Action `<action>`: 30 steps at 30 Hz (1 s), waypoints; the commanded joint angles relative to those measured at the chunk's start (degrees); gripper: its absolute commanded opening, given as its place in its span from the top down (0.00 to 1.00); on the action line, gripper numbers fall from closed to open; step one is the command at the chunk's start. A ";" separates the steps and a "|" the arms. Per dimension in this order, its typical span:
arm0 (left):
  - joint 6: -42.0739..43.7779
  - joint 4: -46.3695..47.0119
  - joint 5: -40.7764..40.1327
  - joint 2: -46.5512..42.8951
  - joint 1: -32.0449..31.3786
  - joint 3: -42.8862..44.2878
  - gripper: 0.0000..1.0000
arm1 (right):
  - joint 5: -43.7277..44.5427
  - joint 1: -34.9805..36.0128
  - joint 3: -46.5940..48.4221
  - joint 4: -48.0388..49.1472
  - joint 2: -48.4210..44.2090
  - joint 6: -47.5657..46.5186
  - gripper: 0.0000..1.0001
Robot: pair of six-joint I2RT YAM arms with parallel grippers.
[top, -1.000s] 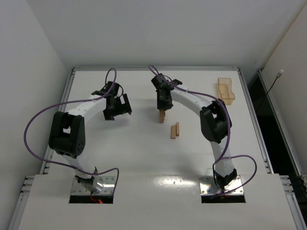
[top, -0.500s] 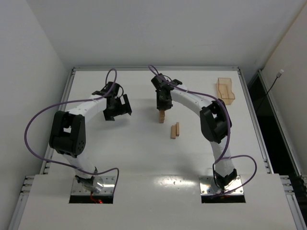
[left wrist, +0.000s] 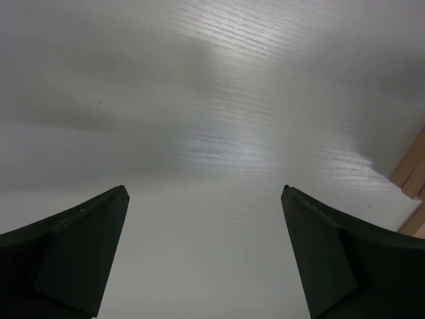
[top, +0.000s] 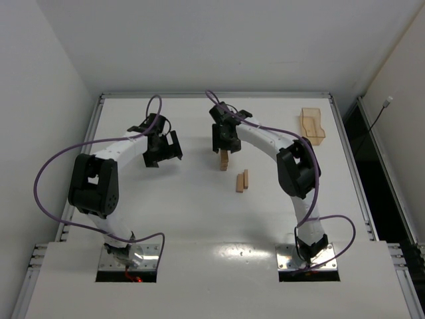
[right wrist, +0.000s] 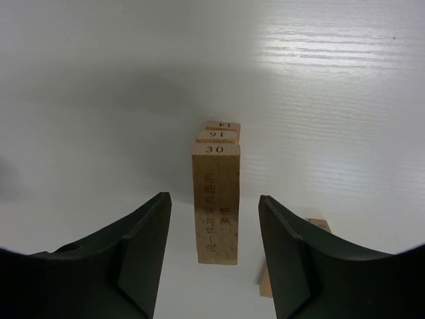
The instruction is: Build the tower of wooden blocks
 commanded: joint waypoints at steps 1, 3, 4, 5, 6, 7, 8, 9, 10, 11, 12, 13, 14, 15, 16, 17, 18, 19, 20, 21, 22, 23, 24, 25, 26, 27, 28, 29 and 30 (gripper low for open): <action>-0.42 1.13 0.54 -0.09 0.40 1.38 0.00 | 0.03 0.28 -0.23 1.21 -1.09 0.13 0.47; -0.42 1.13 0.54 -0.09 0.40 1.38 0.00 | 0.03 0.28 -0.75 1.82 -1.10 -0.48 0.41; -0.42 1.13 0.54 -0.09 0.40 1.38 0.00 | 0.03 0.28 -1.28 1.82 -1.10 -0.49 0.39; -0.42 1.13 0.54 -0.09 0.40 1.38 0.00 | 0.03 0.28 -1.28 2.43 -2.40 -0.49 0.39; -0.42 1.13 0.54 -0.09 0.40 1.38 0.00 | 0.03 0.28 -1.89 3.22 -3.02 -1.01 0.39; -0.42 1.13 0.54 -0.61 0.40 1.38 0.00 | 0.03 0.28 -2.94 3.84 -3.81 -1.62 0.39; -0.42 1.13 0.54 -0.61 0.40 1.38 0.00 | 0.64 0.28 -3.82 5.59 -4.86 -2.15 0.36; -0.42 1.13 0.54 -1.31 0.40 1.38 0.00 | 0.04 0.28 -4.53 6.65 -7.05 -4.33 0.32; -0.42 1.13 0.54 -1.32 0.40 0.86 0.00 | 0.03 0.28 -6.01 7.53 -8.38 -5.57 0.28; -0.42 1.13 0.54 -1.32 0.40 0.85 0.00 | -1.28 0.28 -7.16 10.15 -9.78 -9.07 0.25; -0.42 1.13 0.54 -2.10 0.40 0.24 0.00 | -2.25 0.28 -9.26 11.39 -11.10 -11.01 0.19; -0.42 1.13 0.02 -2.80 0.40 0.24 0.00 | -2.78 0.28 -10.67 12.53 -14.25 -12.95 0.18; -0.42 1.13 0.01 -2.81 0.40 -0.55 0.00 | -2.78 0.28 -12.08 14.98 -16.02 -15.06 0.18; -0.42 1.13 0.01 -3.59 0.40 -1.25 0.00 | -2.78 0.98 -15.05 16.05 -17.86 -19.08 0.18; -0.42 1.13 -0.60 -3.60 0.40 -1.26 0.00 | -2.78 0.98 -16.65 16.85 -19.62 -20.43 0.15; -0.42 1.13 -0.61 -4.30 0.40 -1.78 0.00 | -2.78 0.98 -18.31 17.55 -23.12 -21.48 0.15; -0.42 1.13 -0.61 -5.00 0.40 -1.79 0.00 | -2.78 0.98 -21.46 18.17 -24.81 -22.62 0.15; 0.10 1.13 -1.13 -5.01 0.40 -1.79 0.00 | -2.78 0.98 -23.15 18.17 -26.48 -24.03 0.16; 0.10 1.13 -1.13 -5.70 0.40 -2.31 0.00 | -2.78 0.98 -24.73 18.17 -28.15 -24.04 0.16; 0.10 1.13 -1.13 -6.23 0.40 -2.31 0.00 | -2.78 0.11 -27.97 17.30 -31.21 -24.56 0.17; 0.10 1.13 -1.83 -6.24 0.40 -2.31 0.00 | -2.78 0.10 -29.65 16.77 -32.72 -24.57 0.22; 0.10 1.13 -2.62 -6.24 0.40 -2.31 0.00 | -1.83 -0.50 -32.98 15.46 -34.13 -24.57 0.26; 0.10 1.13 -2.63 -6.85 0.40 -1.79 0.00 | -1.12 -1.38 -34.58 14.92 -36.67 -23.70 0.29; 0.63 1.13 -3.50 -6.85 0.40 -1.79 0.00 | -1.11 -1.39 -36.33 14.92 -37.82 -22.47 0.37; 0.63 1.13 -4.03 -6.85 0.40 -1.09 0.00 | -1.11 -2.17 -39.39 13.88 -38.62 -21.42 0.44; 1.33 1.13 -4.55 -6.85 0.40 -0.47 0.00 | -1.11 -3.22 -40.82 12.56 -39.15 -20.10 0.50; 1.33 0.61 -5.26 -6.85 0.40 0.05 0.00 | -2.16 -3.93 -43.18 12.02 -39.15 -17.04 0.59; 1.33 0.60 -5.26 -6.33 0.40 0.06 0.00 | -2.95 -4.55 -44.07 12.02 -39.15 -15.79 0.63; 1.33 0.60 -5.26 -6.33 0.40 0.06 0.00 | -4.61 -5.16 -44.08 11.50 -39.15 -15.00 0.64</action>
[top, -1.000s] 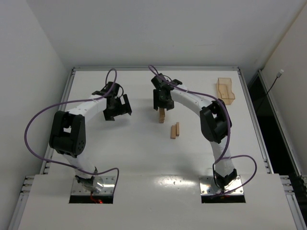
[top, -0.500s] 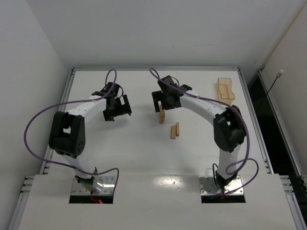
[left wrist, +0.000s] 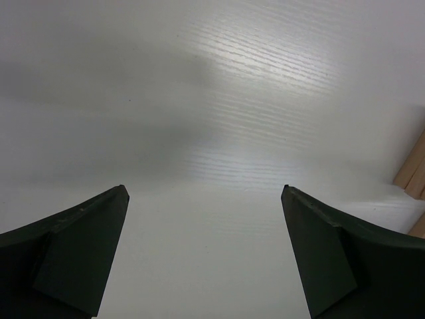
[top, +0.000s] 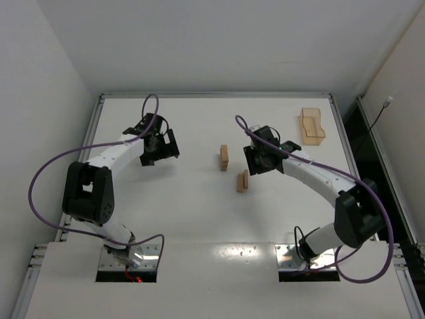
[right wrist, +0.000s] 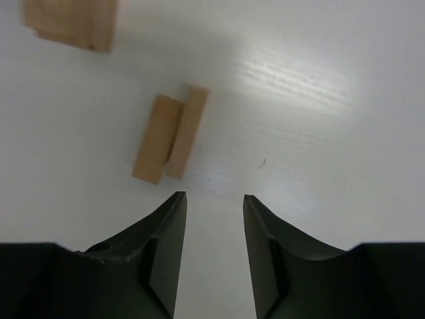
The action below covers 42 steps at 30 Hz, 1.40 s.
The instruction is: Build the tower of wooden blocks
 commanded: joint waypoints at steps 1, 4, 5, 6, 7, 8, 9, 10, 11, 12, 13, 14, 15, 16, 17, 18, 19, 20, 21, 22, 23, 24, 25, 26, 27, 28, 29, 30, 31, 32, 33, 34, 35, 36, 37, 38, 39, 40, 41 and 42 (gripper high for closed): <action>1.35 0.54 -1.79 -0.95 0.40 2.42 0.00 | -2.46 -2.48 -2.97 -2.13 1.71 5.25 0.64; 1.36 0.54 -1.79 0.37 0.40 2.42 0.00 | -4.91 -3.97 0.87 -0.90 7.51 7.09 0.64; 1.36 0.54 -1.79 0.37 0.40 3.12 0.00 | -6.23 -4.50 1.85 -0.29 9.10 8.49 0.64; 1.36 0.54 -1.79 0.89 0.40 3.13 0.00 | -6.25 -4.51 2.90 -0.28 10.77 9.03 0.64; 1.36 0.54 -1.79 1.51 0.40 3.82 0.00 | -6.94 -4.51 3.96 0.24 13.83 9.03 0.64; 1.36 0.54 -1.09 1.51 0.40 3.83 0.00 | -6.95 -4.51 5.80 0.77 15.34 9.64 0.64; 1.36 0.54 -1.09 2.04 0.40 4.35 0.00 | -7.47 -4.51 6.69 0.78 16.75 10.34 0.64; 0.75 0.54 0.31 2.04 0.93 4.36 0.00 | -8.26 -4.51 7.56 0.78 18.15 10.35 0.64; 0.74 0.54 0.84 2.56 0.93 4.36 0.00 | -8.27 -4.51 9.14 0.78 20.43 10.35 0.64; 0.22 0.54 1.37 2.57 1.45 4.88 0.00 | -8.27 -4.51 9.85 0.78 21.41 10.87 0.64; 0.22 0.54 2.07 3.18 1.98 4.88 0.00 | -8.27 -4.51 10.99 0.78 22.11 10.88 0.64; 0.22 0.54 2.08 3.18 1.99 4.88 0.00 | -8.27 -4.51 11.00 0.78 23.25 10.88 0.64; 0.22 0.54 2.08 3.18 2.51 4.88 0.00 | -8.27 -4.51 11.70 0.78 23.26 10.88 0.64; 0.22 0.54 2.08 3.71 2.51 4.88 0.00 | -8.27 -4.51 11.70 0.78 23.96 10.88 0.64; 0.22 0.54 2.08 3.71 2.51 4.88 0.00 | -8.27 -4.51 11.70 0.78 23.97 11.40 0.64; -0.31 0.54 2.08 3.71 3.03 4.88 0.00 | -7.75 -4.51 11.70 0.25 23.97 11.41 0.64; -0.31 0.01 2.08 3.71 3.04 4.88 0.00 | -7.74 -4.51 11.70 0.25 24.49 11.41 0.64; -0.31 0.01 2.08 3.71 3.56 4.88 0.00 | -7.74 -4.51 11.18 0.25 24.49 11.41 0.64; -0.31 0.01 2.08 3.71 3.57 4.88 0.00 | -7.74 -4.51 11.18 -0.27 24.49 11.93 0.66; -0.31 0.01 2.08 4.23 3.57 4.88 0.00 | -7.22 -4.51 10.65 -0.28 24.49 11.93 0.69; -0.31 0.01 2.08 4.24 3.57 4.88 0.00 | -7.21 -4.51 10.65 -0.28 24.49 11.93 0.72; -0.31 0.01 2.08 4.76 4.09 5.41 0.00 | -7.21 -5.03 10.65 -0.80 24.49 11.93 0.75; -0.31 0.01 2.08 4.77 4.09 5.41 0.00 | -7.21 -5.03 10.13 -0.81 24.49 11.93 0.78; -0.31 0.01 2.60 4.77 4.09 5.41 0.00 | -7.21 -5.56 9.60 -1.33 24.49 11.93 0.85; -0.31 0.01 2.61 4.77 4.09 5.41 0.00 | -7.91 -6.08 8.64 -1.33 23.88 12.46 0.88; -0.31 0.01 2.61 4.77 4.09 5.41 0.00 | -7.92 -6.09 8.11 -1.33 23.88 12.46 0.91; -0.31 0.01 2.61 4.77 4.09 5.41 0.00 | -8.61 -6.70 7.58 -1.33 23.10 12.46 0.99; -0.31 0.01 2.61 4.77 4.09 5.41 0.00 | -8.62 -7.31 6.79 -0.81 22.22 12.46 1.00; -0.31 0.01 2.61 4.77 4.09 5.41 0.00 | -10.01 -7.32 6.78 -0.28 21.60 11.68 1.00; 0.21 0.01 2.61 4.77 4.09 5.41 0.00 | -10.72 -8.10 6.78 -0.28 21.07 11.06 1.00; 0.74 0.01 4.00 4.77 4.09 5.41 0.00 | -11.25 -8.11 6.78 0.33 20.46 10.27 1.00; 1.44 0.01 4.71 4.77 4.09 5.41 0.00 | -12.13 -9.68 6.78 1.12 19.23 9.39 1.00; 3.80 0.53 5.76 4.24 4.09 5.41 0.00 | -13.27 -10.56 6.78 1.82 18.70 7.47 1.00; 5.04 0.54 7.86 4.24 4.09 5.41 0.00 | -14.41 -11.44 8.70 2.44 18.17 6.23 1.00; 5.75 1.23 8.75 3.46 4.09 5.41 0.00 | -16.60 -12.23 9.76 2.97 18.17 4.83 1.00; 7.67 1.24 10.24 2.93 4.09 4.89 0.00 | -18.27 -13.98 11.16 3.49 17.64 3.25 1.00; 8.82 2.11 14.26 2.92 4.09 4.88 0.00 | -23.07 -14.78 13.53 3.50 17.64 0.19 1.00; 9.70 2.12 15.60 2.92 4.09 4.88 0.00 | -26.34 -15.75 14.68 4.28 18.60 -1.41 1.00; 10.23 2.12 16.57 2.92 4.09 4.28 0.00 | -29.51 -17.67 16.00 4.81 19.74 -2.64 1.00; 11.11 2.81 17.71 2.31 4.70 4.27 0.00 | -32.76 -18.73 18.45 4.82 22.71 -3.70 1.00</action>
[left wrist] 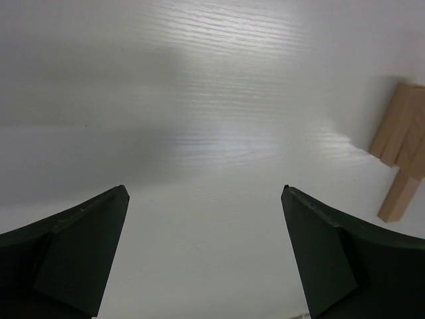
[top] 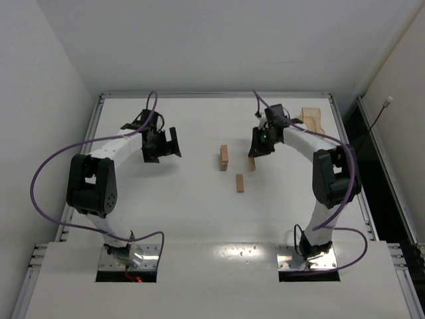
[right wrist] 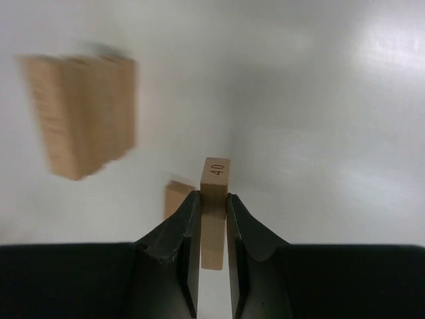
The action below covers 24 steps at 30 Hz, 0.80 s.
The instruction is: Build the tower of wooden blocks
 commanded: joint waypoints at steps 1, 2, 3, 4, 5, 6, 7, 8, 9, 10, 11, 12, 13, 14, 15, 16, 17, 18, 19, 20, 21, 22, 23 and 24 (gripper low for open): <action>4.16 2.38 9.06 -2.46 1.28 0.86 0.00 | -18.14 -4.05 7.41 5.99 2.90 -6.38 1.00; 4.69 2.38 10.13 -2.46 2.06 0.86 0.00 | -20.90 -5.28 8.20 8.09 4.75 -5.86 1.00; 4.69 2.99 11.18 -2.46 2.77 0.86 0.00 | -23.28 -7.38 9.95 9.07 6.77 -3.94 1.00; 5.39 3.00 12.84 -1.85 2.77 0.86 0.00 | -27.04 -8.36 10.83 10.13 10.70 -2.96 1.00; 5.39 3.00 12.86 -1.84 3.29 0.86 0.00 | -27.69 -9.76 12.85 10.83 12.57 -1.99 1.00; 5.92 3.00 12.86 -1.84 3.30 0.86 0.00 | -29.44 -10.30 14.08 11.36 14.42 -1.98 1.00; 6.62 3.00 12.86 -2.37 3.30 0.86 0.00 | -29.45 -10.30 16.79 11.37 17.91 -1.98 1.00; 6.62 2.48 12.86 -2.37 3.30 0.86 0.00 | -29.45 -11.00 17.69 10.32 19.25 -1.98 1.00; 7.15 2.47 12.34 -2.37 3.30 0.86 0.00 | -29.45 -11.53 18.48 10.31 20.49 -1.98 1.00; 7.15 2.47 12.33 -2.98 3.30 0.86 0.00 | -29.45 -11.53 19.19 10.31 21.72 -1.46 1.00; 7.67 2.47 12.33 -2.99 3.91 0.86 0.00 | -29.45 -11.53 19.72 9.79 22.51 -1.46 1.00; 7.68 2.47 12.33 -3.51 3.92 0.86 0.00 | -30.06 -12.14 19.72 10.31 23.74 -0.85 1.00; 7.68 2.47 12.33 -3.51 3.92 0.86 0.00 | -30.59 -12.15 19.20 10.31 24.27 -0.32 1.00; 7.68 2.47 11.81 -3.51 3.92 0.86 0.00 | -30.60 -12.15 18.41 10.92 24.28 0.38 1.00; 7.68 2.47 11.81 -4.12 3.92 0.86 0.00 | -30.60 -12.67 17.18 10.93 24.28 1.70 1.00; 7.68 2.47 11.81 -4.13 3.92 0.86 0.00 | -30.60 -12.68 17.17 11.62 24.28 1.71 1.00; 7.68 2.47 11.81 -4.13 3.92 0.86 0.00 | -29.46 -12.68 16.30 11.02 24.28 2.23 0.93; 7.68 2.47 11.81 -4.13 3.92 0.86 0.00 | -28.58 -12.68 16.29 11.02 24.28 2.24 0.80; 7.68 2.47 11.81 -4.13 3.92 0.86 0.00 | -27.79 -12.68 15.42 11.02 23.76 2.24 0.64; 7.16 2.47 11.81 -4.13 3.92 0.86 0.00 | -26.04 -13.29 14.63 10.32 22.88 2.24 0.61; 7.15 2.47 11.81 -4.13 3.92 0.34 0.00 | -25.24 -13.29 14.62 9.79 22.26 1.37 0.57; 6.54 2.47 11.81 -4.13 3.92 0.33 0.00 | -23.32 -13.29 14.01 9.18 21.47 1.36 0.48; 6.54 2.99 11.81 -4.65 3.92 -0.36 0.00 | -22.26 -13.90 14.01 8.65 19.99 1.36 0.46; 6.01 3.00 12.33 -4.66 3.92 -0.37 0.00 | -21.20 -13.91 14.01 7.77 19.28 -0.12 0.46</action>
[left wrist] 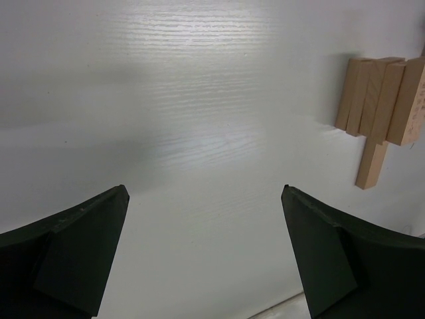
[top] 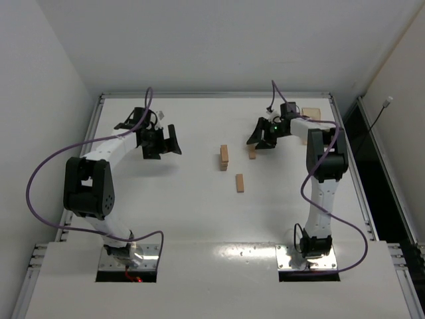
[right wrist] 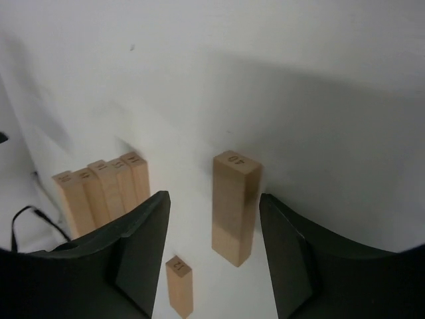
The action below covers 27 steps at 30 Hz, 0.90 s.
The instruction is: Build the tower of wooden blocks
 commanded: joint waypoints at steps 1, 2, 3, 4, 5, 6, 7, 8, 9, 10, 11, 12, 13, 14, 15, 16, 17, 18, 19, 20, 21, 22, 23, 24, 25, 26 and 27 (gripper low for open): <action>-1.07 1.56 0.95 -3.02 0.92 -0.28 0.00 | 8.78 -0.97 -1.29 -2.07 -3.98 -2.84 0.46; -1.08 1.56 0.94 -3.02 0.92 -0.28 0.00 | 10.98 -0.97 -1.29 -3.12 -5.47 -3.63 0.46; -1.68 1.56 0.16 -3.02 0.92 -0.89 0.00 | 13.70 -0.97 -0.77 -5.13 -6.18 -4.42 0.48; -1.69 1.56 -0.72 -3.02 0.92 -0.90 0.00 | 18.34 -0.97 -0.76 -5.15 -7.06 -5.65 0.48; -2.39 1.56 -2.55 -3.02 0.92 -0.90 0.00 | 21.43 -0.97 -0.16 -6.02 -8.02 -6.62 0.50; -3.00 1.56 -3.79 -3.02 0.92 -0.90 0.00 | 27.03 0.08 0.46 -6.81 -9.95 -7.85 0.50; -4.84 1.56 -5.20 -3.02 0.92 -0.90 0.00 | 29.70 0.70 0.47 -7.60 -11.01 -9.16 0.54; -5.90 1.03 -7.91 -3.02 0.92 -0.90 0.00 | 32.77 1.57 0.47 -8.30 -12.07 -10.74 0.59; -6.52 1.03 -8.80 -3.02 0.92 -0.90 0.00 | 37.50 2.36 -0.06 -8.31 -13.12 -11.28 0.61; -6.52 0.33 -9.94 -3.02 0.92 -0.90 0.00 | 39.64 4.20 -0.06 -8.92 -14.96 -11.29 0.61; -6.52 0.33 -11.09 -3.02 0.92 -0.90 0.00 | 41.22 5.00 -1.02 -8.93 -15.76 -11.29 0.61; -6.52 -0.54 -12.75 -3.02 0.92 -0.90 0.00 | 42.98 5.79 -2.59 -8.93 -16.38 -11.29 0.61; -5.74 -1.34 -13.73 -3.02 0.92 -0.90 0.00 | 43.00 7.11 -3.48 -8.40 -17.60 -11.29 0.61; -5.73 -1.95 -14.69 -3.02 0.92 -0.90 0.00 | 43.87 7.81 -4.97 -7.88 -18.31 -10.68 0.61; -4.86 -3.09 -15.92 -3.02 0.92 -0.90 0.00 | 46.05 8.69 -5.59 -7.87 -18.84 -10.67 0.61; -4.25 -3.71 -15.93 -3.02 0.92 -0.90 0.00 | 47.47 10.61 -6.12 -7.35 -18.84 -10.67 0.63; -3.20 -4.33 -16.63 -3.02 0.92 -0.38 0.00 | 49.05 11.50 -6.65 -7.34 -19.45 -10.15 0.63; -3.18 -4.85 -16.64 -3.02 0.92 -0.37 0.00 | 50.46 12.30 -6.65 -7.34 -19.46 -10.15 0.63; -2.40 -4.86 -16.64 -2.50 0.92 -0.37 0.00 | 50.99 12.83 -6.65 -7.34 -19.46 -9.45 0.63; -1.61 -5.47 -16.64 -2.49 0.92 0.15 0.00 | 51.00 13.35 -6.65 -7.34 -19.46 -8.75 0.63; -1.60 -5.47 -16.64 -2.49 0.92 0.16 0.00 | 50.21 13.97 -6.13 -7.95 -18.85 -8.74 0.63; -1.60 -5.47 -16.64 -2.49 0.92 0.68 0.00 | 50.21 13.97 -5.34 -8.74 -17.45 -7.61 0.63; -1.60 -5.47 -16.64 -2.49 0.92 0.68 0.00 | 49.51 13.97 -4.81 -8.75 -16.65 -6.81 0.63; -1.60 -5.47 -16.64 -2.49 0.92 0.68 0.00 | 48.37 13.97 -4.81 -8.75 -15.95 -5.67 0.61; -1.60 -5.47 -16.64 -2.49 0.92 1.21 0.00 | 47.75 13.97 -3.42 -8.75 -14.55 -5.66 0.60; -1.60 -6.00 -16.64 -1.97 0.92 1.21 0.00 | 47.22 13.97 -2.88 -8.75 -13.84 -5.66 0.59; -1.60 -6.00 -16.64 -1.96 0.92 1.21 0.00 | 46.52 13.97 -2.35 -8.75 -13.23 -5.66 0.59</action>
